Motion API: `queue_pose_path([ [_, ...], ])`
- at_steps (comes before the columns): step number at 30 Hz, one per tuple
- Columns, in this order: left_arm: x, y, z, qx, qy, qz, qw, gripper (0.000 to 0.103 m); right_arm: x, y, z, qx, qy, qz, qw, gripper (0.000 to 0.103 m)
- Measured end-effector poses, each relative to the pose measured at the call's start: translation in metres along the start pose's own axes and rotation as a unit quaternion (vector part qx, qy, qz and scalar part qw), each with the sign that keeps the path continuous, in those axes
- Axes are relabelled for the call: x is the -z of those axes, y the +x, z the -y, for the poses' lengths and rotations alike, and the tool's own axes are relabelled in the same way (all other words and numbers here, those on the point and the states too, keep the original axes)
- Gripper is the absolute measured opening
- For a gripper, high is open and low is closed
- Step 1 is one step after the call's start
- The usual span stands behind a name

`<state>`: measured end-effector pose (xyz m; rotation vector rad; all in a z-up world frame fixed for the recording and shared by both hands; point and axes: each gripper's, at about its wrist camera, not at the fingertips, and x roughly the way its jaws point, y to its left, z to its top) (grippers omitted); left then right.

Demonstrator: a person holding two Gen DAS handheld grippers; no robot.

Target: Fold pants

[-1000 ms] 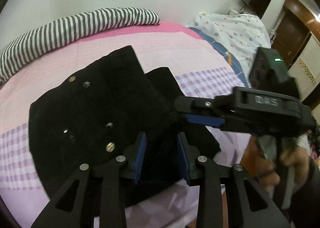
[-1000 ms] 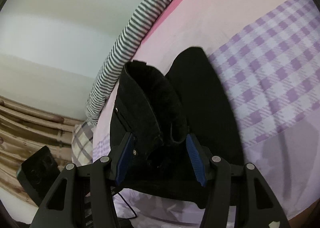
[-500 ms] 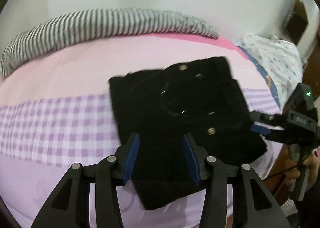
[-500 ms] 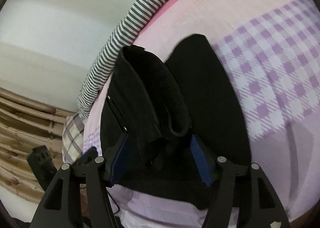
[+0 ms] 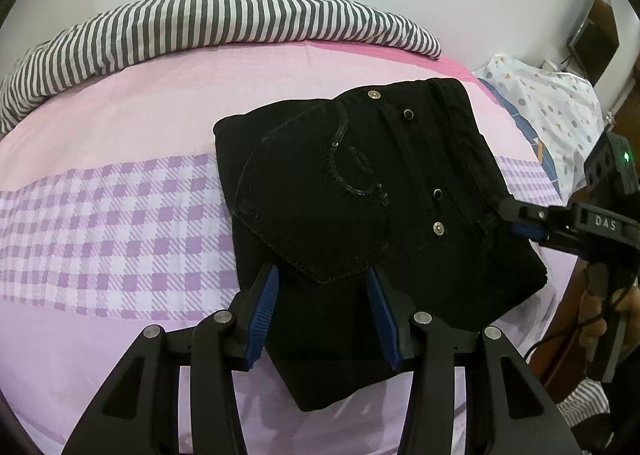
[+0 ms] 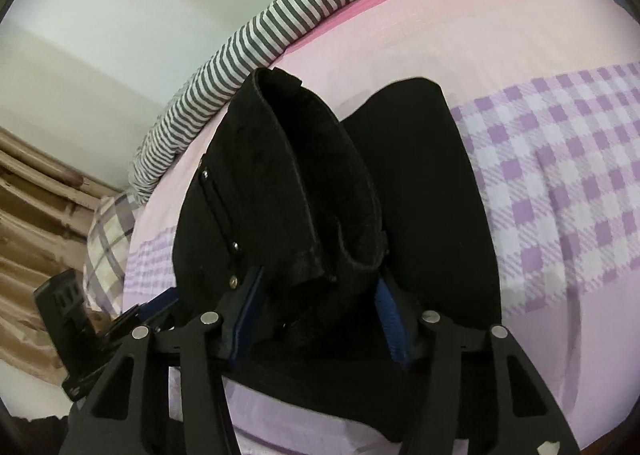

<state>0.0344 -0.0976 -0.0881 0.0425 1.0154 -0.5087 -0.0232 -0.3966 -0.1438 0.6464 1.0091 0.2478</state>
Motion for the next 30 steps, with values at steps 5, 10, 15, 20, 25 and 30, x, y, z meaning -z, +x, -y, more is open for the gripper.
queue_pose_path([
  [5,0.003,0.007,0.004,-0.007,0.014,-0.002,0.9999,0.049,-0.012,0.017,0.001,-0.016,0.002,0.005,1.0,0.054],
  [10,0.003,0.009,0.007,-0.011,0.021,-0.004,0.9997,0.051,-0.033,0.037,-0.006,-0.027,-0.002,0.006,1.0,0.039],
  [15,0.001,0.005,0.006,-0.006,0.016,-0.001,0.9999,0.051,-0.031,0.019,-0.024,-0.021,-0.006,0.018,1.0,0.022],
  [20,-0.007,-0.011,-0.001,0.012,-0.006,0.018,0.9998,0.051,-0.026,-0.014,-0.045,-0.016,-0.009,0.05,0.999,0.02],
  [25,-0.018,-0.024,0.002,0.016,0.006,0.037,0.9992,0.051,-0.016,-0.046,-0.03,0.013,0.009,0.086,0.996,0.02],
  [30,-0.018,-0.012,0.019,0.017,0.034,0.024,0.999,0.052,-0.004,-0.048,0.018,0.053,0.067,0.079,0.993,0.02],
])
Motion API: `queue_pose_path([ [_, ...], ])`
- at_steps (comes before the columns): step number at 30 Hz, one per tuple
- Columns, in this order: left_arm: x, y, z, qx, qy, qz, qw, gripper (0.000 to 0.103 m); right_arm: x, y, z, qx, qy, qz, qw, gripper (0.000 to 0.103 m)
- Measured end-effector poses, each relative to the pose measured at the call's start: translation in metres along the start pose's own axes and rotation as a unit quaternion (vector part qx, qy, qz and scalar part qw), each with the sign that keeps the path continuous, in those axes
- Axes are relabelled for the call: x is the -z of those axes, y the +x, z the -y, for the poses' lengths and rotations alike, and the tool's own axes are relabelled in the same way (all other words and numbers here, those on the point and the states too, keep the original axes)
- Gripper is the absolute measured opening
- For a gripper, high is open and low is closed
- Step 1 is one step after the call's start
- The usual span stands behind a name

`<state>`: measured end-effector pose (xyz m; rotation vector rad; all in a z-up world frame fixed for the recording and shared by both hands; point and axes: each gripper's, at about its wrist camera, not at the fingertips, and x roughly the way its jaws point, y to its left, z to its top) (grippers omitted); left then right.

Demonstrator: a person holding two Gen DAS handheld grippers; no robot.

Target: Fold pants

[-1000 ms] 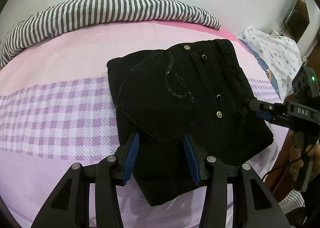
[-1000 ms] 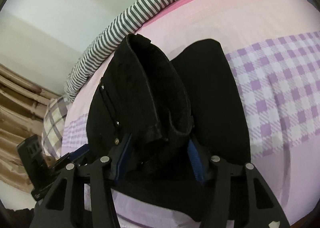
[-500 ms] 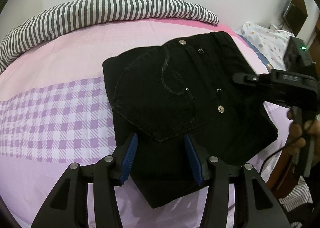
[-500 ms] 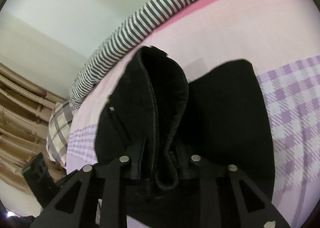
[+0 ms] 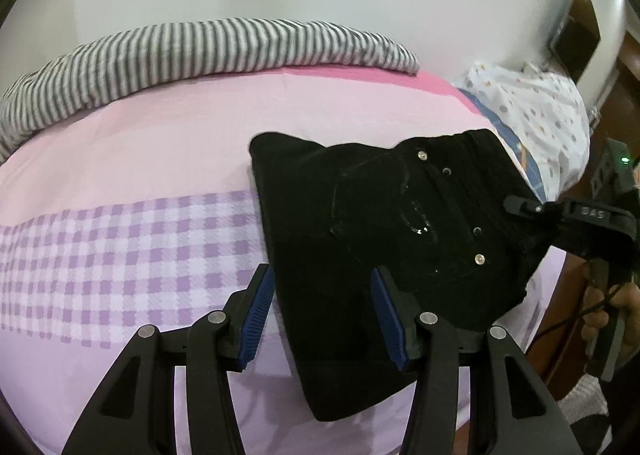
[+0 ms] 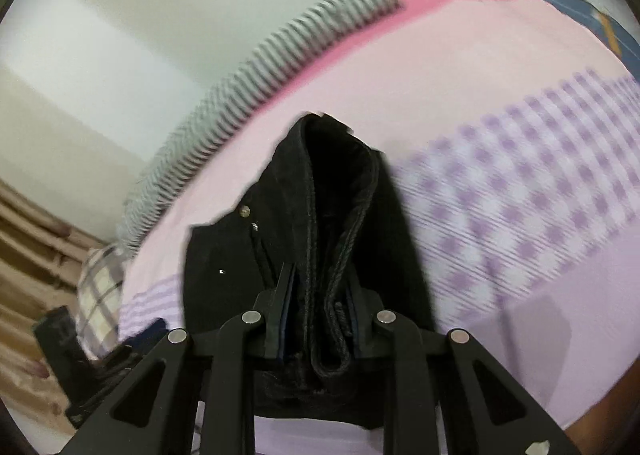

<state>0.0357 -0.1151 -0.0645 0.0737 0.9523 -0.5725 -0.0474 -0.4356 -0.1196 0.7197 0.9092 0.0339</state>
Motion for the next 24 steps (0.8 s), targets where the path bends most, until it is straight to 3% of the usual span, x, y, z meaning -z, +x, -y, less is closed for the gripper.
queue_pose_path([
  [6,0.004,0.018,0.014,-0.005,0.023,-0.023,0.9995,0.052,0.003,0.006,0.018,-0.002,0.025,-0.012,1.0,0.022],
  [11,0.011,0.039,0.021,-0.028,0.049,-0.054,0.9969,0.053,0.007,0.006,0.026,0.016,0.03,-0.019,0.999,0.036],
  [16,0.01,0.035,0.026,-0.035,0.053,-0.051,0.9967,0.053,0.01,0.002,0.021,0.047,0.011,-0.018,0.999,0.046],
  [19,0.004,0.024,0.03,-0.045,0.058,-0.027,0.997,0.053,0.007,-0.005,0.007,0.069,-0.017,-0.009,0.997,0.049],
  [22,-0.002,0.02,0.034,-0.061,0.072,-0.013,0.9955,0.054,-0.003,-0.015,-0.01,0.104,-0.048,0.021,0.993,0.049],
  [24,-0.004,0.024,0.038,-0.063,0.082,-0.016,0.9945,0.054,-0.01,-0.023,-0.016,0.103,-0.059,0.037,0.992,0.049],
])
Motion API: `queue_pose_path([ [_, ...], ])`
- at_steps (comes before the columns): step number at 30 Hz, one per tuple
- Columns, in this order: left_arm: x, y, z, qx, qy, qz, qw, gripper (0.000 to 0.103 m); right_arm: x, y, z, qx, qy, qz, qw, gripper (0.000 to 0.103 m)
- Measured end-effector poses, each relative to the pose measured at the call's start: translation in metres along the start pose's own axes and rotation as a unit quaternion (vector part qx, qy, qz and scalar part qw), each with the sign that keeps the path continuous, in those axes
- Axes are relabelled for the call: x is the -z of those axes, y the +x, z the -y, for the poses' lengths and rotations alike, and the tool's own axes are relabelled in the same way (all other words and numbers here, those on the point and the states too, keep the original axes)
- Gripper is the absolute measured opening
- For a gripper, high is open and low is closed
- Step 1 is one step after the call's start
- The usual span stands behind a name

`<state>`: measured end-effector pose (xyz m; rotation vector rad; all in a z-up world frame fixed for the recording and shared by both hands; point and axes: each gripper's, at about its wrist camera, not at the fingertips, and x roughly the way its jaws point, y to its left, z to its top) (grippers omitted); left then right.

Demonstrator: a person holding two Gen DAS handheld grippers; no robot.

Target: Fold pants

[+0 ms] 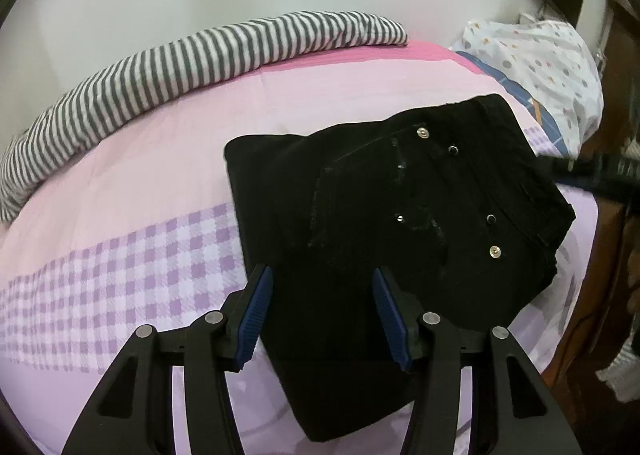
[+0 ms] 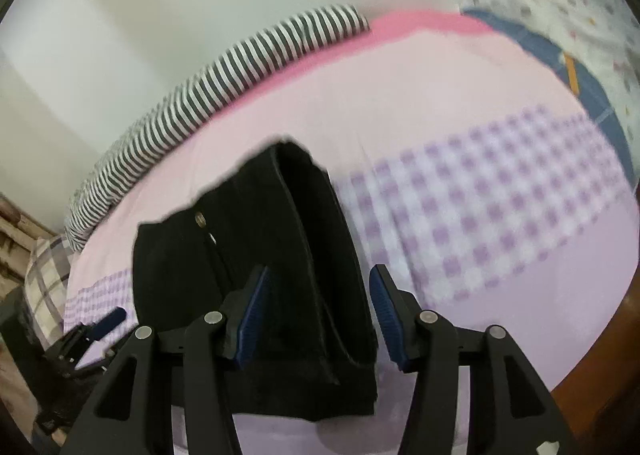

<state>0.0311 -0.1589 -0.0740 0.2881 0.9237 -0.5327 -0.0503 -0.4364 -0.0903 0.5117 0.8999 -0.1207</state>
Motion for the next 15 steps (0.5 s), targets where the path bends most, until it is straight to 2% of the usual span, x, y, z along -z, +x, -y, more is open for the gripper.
queue_pose_path([
  [8,0.001,0.019,0.007,-0.01,0.004,-0.031,0.9994,0.054,-0.032,0.002,-0.032,-0.007,-0.038,0.029,0.999,0.049],
  [12,-0.001,0.024,0.008,-0.013,0.005,-0.035,0.9993,0.057,-0.041,0.018,-0.048,-0.002,-0.05,0.026,0.998,0.049],
  [15,-0.002,0.027,0.008,-0.012,0.001,-0.04,0.9991,0.058,-0.045,0.039,-0.049,0.01,-0.051,0.004,0.999,0.048],
])
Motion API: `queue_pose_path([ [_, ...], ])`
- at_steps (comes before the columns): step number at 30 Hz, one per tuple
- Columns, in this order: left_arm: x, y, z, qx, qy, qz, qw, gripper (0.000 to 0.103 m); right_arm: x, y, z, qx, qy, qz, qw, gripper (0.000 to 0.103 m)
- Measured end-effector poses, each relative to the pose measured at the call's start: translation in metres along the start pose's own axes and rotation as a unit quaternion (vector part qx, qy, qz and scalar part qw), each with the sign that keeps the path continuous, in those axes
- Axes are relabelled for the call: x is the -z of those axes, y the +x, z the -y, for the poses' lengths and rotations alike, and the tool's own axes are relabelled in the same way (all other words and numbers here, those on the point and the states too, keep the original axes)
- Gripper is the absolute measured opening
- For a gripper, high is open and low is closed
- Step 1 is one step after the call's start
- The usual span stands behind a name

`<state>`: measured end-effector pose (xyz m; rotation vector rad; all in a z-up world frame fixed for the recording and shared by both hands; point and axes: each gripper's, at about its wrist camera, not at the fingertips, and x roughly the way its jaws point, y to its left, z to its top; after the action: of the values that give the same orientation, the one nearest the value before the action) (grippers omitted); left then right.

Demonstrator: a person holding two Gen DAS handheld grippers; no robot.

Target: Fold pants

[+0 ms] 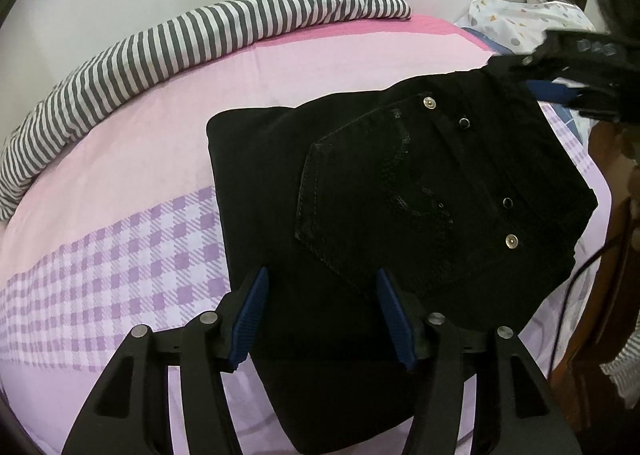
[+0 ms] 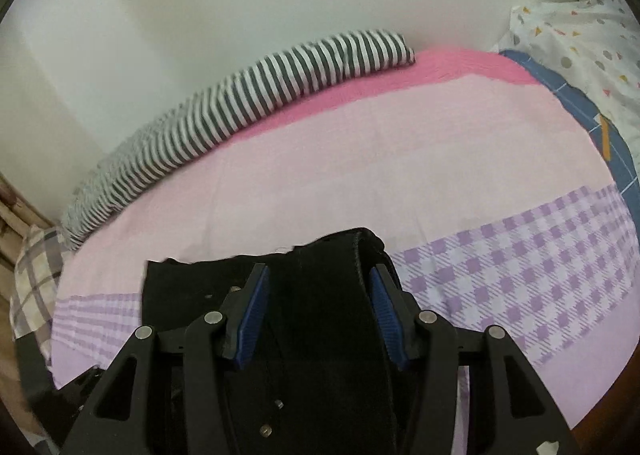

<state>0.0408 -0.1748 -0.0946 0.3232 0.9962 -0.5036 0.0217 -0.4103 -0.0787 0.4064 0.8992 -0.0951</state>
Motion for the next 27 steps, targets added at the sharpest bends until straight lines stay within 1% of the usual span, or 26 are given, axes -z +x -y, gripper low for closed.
queue_pose_path([
  [2,0.0,0.002,0.0,-0.001,0.001,-0.002,1.0,0.059,0.001,0.014,0.004,0.001,0.004,-0.017,1.0,0.046],
  [5,-0.001,0.005,-0.002,0.003,-0.004,-0.005,1.0,0.06,0.001,0.026,0.015,-0.016,0.028,-0.038,0.999,0.046],
  [7,-0.001,0.007,-0.005,0.011,-0.013,-0.006,0.9998,0.061,0.002,0.028,0.02,-0.03,0.043,-0.043,0.998,0.046],
  [10,0.002,0.005,-0.008,0.021,-0.018,-0.007,0.9996,0.062,0.008,0.021,0.016,-0.018,0.018,-0.047,0.999,0.046],
  [14,0.014,-0.001,-0.008,0.034,-0.01,-0.01,0.9993,0.062,0.028,0.004,0.015,0.005,-0.013,-0.057,0.998,0.047],
  [16,0.023,-0.005,-0.007,0.031,0.0,-0.008,0.9995,0.062,0.04,-0.006,0.02,0.004,-0.021,-0.065,0.998,0.047],
  [18,0.029,-0.01,-0.007,0.034,-0.001,-0.004,0.9994,0.062,0.051,-0.016,0.026,0.013,-0.026,-0.066,0.997,0.048],
  [21,0.036,-0.014,-0.009,0.041,-0.008,-0.005,0.9991,0.062,0.066,-0.03,0.037,0.007,-0.018,-0.069,0.997,0.052],
  [22,0.037,-0.014,-0.01,0.043,-0.01,-0.005,0.999,0.062,0.071,-0.033,0.04,0.007,-0.014,-0.069,0.998,0.055],
  [24,0.04,-0.014,-0.012,0.045,-0.014,-0.007,0.9988,0.062,0.078,-0.035,0.045,0.003,-0.007,-0.068,0.998,0.056],
  [27,0.042,-0.014,-0.013,0.047,-0.016,-0.007,0.9988,0.063,0.085,-0.028,0.056,-0.006,0.018,-0.069,0.997,0.056],
])
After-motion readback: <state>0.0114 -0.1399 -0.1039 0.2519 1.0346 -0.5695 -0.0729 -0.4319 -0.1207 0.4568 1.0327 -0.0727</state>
